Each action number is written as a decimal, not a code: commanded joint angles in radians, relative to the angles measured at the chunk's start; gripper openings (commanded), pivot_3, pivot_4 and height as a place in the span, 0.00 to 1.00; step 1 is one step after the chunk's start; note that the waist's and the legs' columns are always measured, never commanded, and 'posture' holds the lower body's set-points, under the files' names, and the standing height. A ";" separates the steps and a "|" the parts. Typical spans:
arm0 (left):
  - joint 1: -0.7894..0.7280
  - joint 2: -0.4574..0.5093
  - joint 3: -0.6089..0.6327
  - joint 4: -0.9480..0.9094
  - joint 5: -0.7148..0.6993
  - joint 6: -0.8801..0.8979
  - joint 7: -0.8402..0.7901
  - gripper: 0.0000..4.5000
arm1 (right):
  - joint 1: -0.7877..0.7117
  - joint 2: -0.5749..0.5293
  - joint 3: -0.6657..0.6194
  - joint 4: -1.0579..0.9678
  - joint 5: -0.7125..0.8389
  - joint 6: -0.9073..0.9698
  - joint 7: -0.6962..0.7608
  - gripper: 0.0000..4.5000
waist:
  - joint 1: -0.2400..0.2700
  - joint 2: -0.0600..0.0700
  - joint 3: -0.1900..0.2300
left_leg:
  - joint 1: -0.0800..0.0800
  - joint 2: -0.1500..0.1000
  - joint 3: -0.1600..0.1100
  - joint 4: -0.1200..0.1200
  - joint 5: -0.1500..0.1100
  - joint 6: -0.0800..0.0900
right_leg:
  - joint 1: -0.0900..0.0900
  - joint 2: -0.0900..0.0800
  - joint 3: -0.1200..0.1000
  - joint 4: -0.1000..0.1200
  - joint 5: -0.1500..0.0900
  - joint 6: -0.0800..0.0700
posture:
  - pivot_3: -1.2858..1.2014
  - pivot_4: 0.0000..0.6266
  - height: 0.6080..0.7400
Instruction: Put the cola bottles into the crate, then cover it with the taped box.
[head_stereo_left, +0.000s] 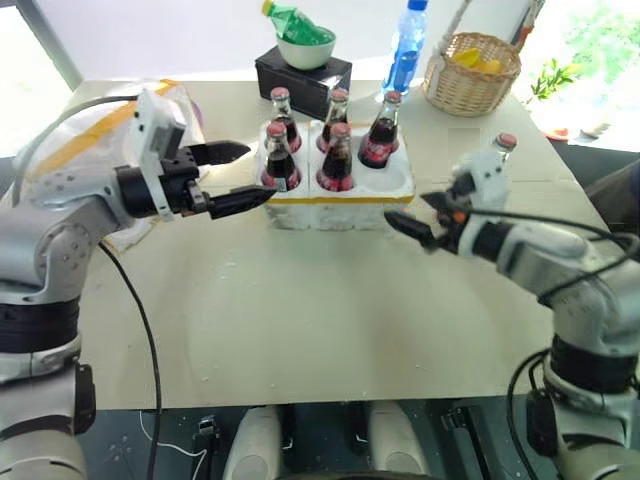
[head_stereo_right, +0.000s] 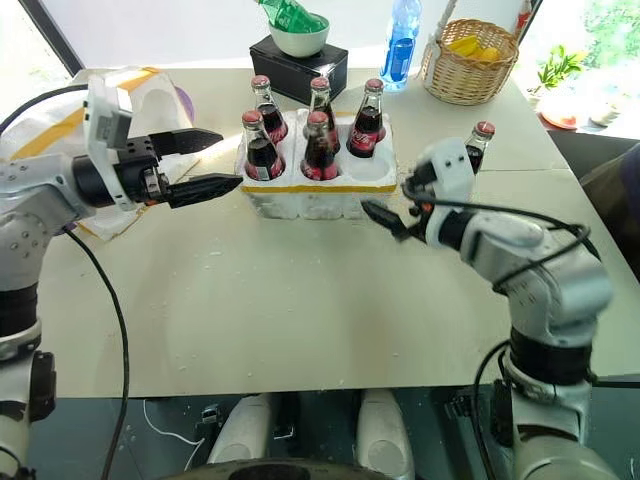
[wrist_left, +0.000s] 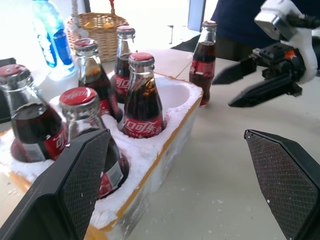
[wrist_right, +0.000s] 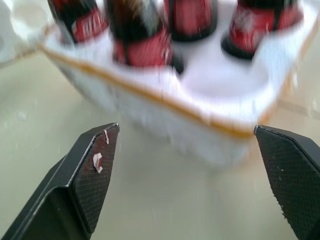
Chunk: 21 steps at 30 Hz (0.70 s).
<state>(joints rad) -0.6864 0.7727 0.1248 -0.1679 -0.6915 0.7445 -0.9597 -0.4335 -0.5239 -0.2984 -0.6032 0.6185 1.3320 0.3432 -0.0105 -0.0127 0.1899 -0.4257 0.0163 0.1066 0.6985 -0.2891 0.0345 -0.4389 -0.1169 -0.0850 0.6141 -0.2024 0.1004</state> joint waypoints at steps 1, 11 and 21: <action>-0.043 -0.017 -0.021 0.016 0.015 -0.039 -0.023 1.00 | 0.047 0.023 -0.108 -0.080 -0.031 0.010 -0.089 0.98 | 0.000 0.000 0.000 | 0.000 0.000 0.000 0.000 0.000 0.000 | 0.000 0.000 0.000 0.000 0.000 0.000 | 0.52 0.24 1.00; -0.094 -0.059 -0.063 0.050 0.049 -0.067 -0.051 1.00 | -0.007 0.147 -0.101 0.182 -0.233 -0.307 -0.279 0.98 | -0.003 0.000 0.000 | 0.000 -0.001 0.000 0.001 0.000 0.000 | -0.001 0.000 0.001 0.000 0.000 0.000 | 0.52 0.24 1.00; -0.071 -0.041 -0.036 0.019 0.044 -0.055 -0.034 1.00 | -0.157 0.141 -0.015 0.583 -0.310 -0.587 -0.217 0.98 | -0.005 0.000 0.000 | 0.000 0.000 0.000 0.001 0.000 0.000 | 0.000 0.000 0.001 0.000 0.000 0.000 | 0.52 0.24 1.00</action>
<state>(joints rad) -0.7536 0.7163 0.0549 -0.1111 -0.6411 0.6923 -0.9977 -0.5701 -0.3716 -0.3262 -0.0545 0.3271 0.8056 0.1102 -0.0155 -0.0127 0.1898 -0.4257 0.0159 0.1067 0.6989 -0.2890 0.0346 -0.4394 -0.1168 -0.0844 0.6145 -0.2023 0.1004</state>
